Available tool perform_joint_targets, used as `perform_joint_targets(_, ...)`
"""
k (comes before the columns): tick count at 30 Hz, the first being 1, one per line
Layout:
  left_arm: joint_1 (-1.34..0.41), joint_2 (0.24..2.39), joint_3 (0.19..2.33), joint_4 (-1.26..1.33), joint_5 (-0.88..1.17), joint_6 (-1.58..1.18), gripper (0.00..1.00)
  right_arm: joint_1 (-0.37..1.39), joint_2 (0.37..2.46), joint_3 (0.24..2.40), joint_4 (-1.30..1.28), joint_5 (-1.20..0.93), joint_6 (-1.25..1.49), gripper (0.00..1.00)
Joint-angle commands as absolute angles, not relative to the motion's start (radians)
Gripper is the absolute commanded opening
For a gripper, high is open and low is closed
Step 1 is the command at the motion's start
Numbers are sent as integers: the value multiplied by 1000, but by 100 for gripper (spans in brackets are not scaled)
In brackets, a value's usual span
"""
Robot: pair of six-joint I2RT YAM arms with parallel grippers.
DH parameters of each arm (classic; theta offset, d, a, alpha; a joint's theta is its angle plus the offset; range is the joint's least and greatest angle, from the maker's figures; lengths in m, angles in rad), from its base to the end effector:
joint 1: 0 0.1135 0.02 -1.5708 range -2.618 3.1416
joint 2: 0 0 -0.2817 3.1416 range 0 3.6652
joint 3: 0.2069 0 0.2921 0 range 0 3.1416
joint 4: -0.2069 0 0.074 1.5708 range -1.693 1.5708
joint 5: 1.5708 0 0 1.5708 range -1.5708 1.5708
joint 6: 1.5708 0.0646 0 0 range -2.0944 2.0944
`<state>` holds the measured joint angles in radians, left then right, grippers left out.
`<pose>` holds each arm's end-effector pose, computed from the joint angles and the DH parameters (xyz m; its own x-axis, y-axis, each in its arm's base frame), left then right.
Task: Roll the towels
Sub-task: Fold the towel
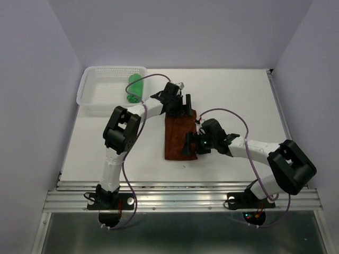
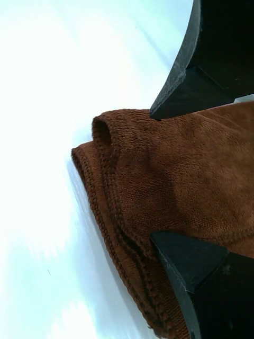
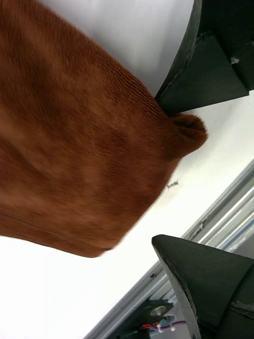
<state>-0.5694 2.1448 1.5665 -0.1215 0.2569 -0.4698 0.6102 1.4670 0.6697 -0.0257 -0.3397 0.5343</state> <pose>0.4540 -0.3101 0.1561 -0.7938 -0.0117 -0.6080 0.3653 0.7901 -0.4922 0.2542 0.2040 0.1322 -0.8868 -0.0342 -0.4608 -0.3188 0.7672 0.5565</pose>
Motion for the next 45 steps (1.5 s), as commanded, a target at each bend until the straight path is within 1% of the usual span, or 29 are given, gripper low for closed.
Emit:
perform_joint_targets(1, -584, 2215, 1637, -161, 354, -408, 99, 699, 1413, 686, 48, -246, 609, 100)
perform_joint_targets(5, -584, 2218, 1669, -196, 322, -402, 99, 723, 1404, 742, -63, -137, 534, 100)
perform_joint_targets(6, -584, 2208, 1663, -204, 292, -403, 99, 723, 1396, 755, -128, -55, 519, 100)
perform_joint_targets(7, -584, 2194, 1660, -215, 276, -402, 99, 723, 1385, 784, -165, -16, 505, 100)
perform_joint_targets(9, -586, 2139, 1646, -232, 230, -406, 99, 723, 1329, 807, -257, 61, 444, 100)
perform_joint_targets(14, -586, 1994, 1663, -285, 152, -425, 99, 723, 1165, 853, -356, 136, 304, 100)
perform_joint_targets(17, -584, 1878, 1646, -307, 97, -463, 99, 723, 1083, 917, -310, 245, 162, 100)
perform_joint_targets(19, -584, 1803, 1582, -295, 46, -492, 99, 723, 1037, 953, -165, 322, 106, 100)
perform_joint_targets(20, -586, 1730, 1556, -290, 23, -511, 99, 723, 1029, 956, -96, 346, 83, 100)
perform_joint_targets(21, -584, 1691, 1536, -293, 11, -532, 99, 723, 1023, 957, 55, 351, 11, 100)
perform_joint_targets(23, -584, 1596, 1461, -317, -43, -557, 99, 723, 1057, 982, 145, 297, -166, 100)
perform_joint_targets(26, -584, 1458, 1309, -345, -75, -612, 99, 723, 1146, 1133, 135, 247, -328, 100)
perform_joint_targets(27, -586, 1419, 1258, -344, -74, -664, 99, 713, 1210, 1173, 135, 220, -378, 100)
perform_joint_targets(28, -584, 1382, 1147, -341, -72, -692, 99, 713, 1241, 1246, 127, 186, -402, 100)
perform_joint_targets(29, -584, 1302, 1087, -336, -68, -721, 99, 703, 1265, 1273, 117, 137, -432, 100)
perform_joint_targets(30, -586, 1258, 971, -327, -51, -794, 99, 703, 1300, 1288, 82, 3, -519, 100)
perform_joint_targets(32, -592, 1136, 855, -289, -23, -865, 99, 703, 1319, 1298, 10, -166, -618, 100)
perform_joint_targets(33, -595, 1096, 803, -273, -12, -905, 99, 703, 1325, 1298, -64, -245, -737, 100)
perform_joint_targets(34, -600, 1063, 704, -253, 33, -961, 99, 703, 1331, 1293, -198, -359, -788, 100)
perform_joint_targets(35, -606, 1007, 657, -238, 47, -995, 99, 703, 1331, 1286, -253, -394, -825, 100)
perform_joint_targets(38, -624, 951, 516, -168, 72, -1105, 99, 703, 1336, 1229, -383, -443, -827, 100)
perform_joint_targets(41, -649, 960, 428, -41, 101, -1179, 99, 703, 1321, 1143, -380, -478, -781, 100)
perform_joint_targets(42, -664, 969, 417, -14, 101, -1193, 99, 703, 1307, 1103, -361, -517, -819, 100)
perform_joint_targets(43, -670, 998, 407, 4, 107, -1203, 99, 712, 1281, 1018, -338, -532, -825, 100)
perform_joint_targets(45, -676, 1034, 414, 58, 110, -1212, 98, 724, 1278, 947, -296, -572, -805, 100)
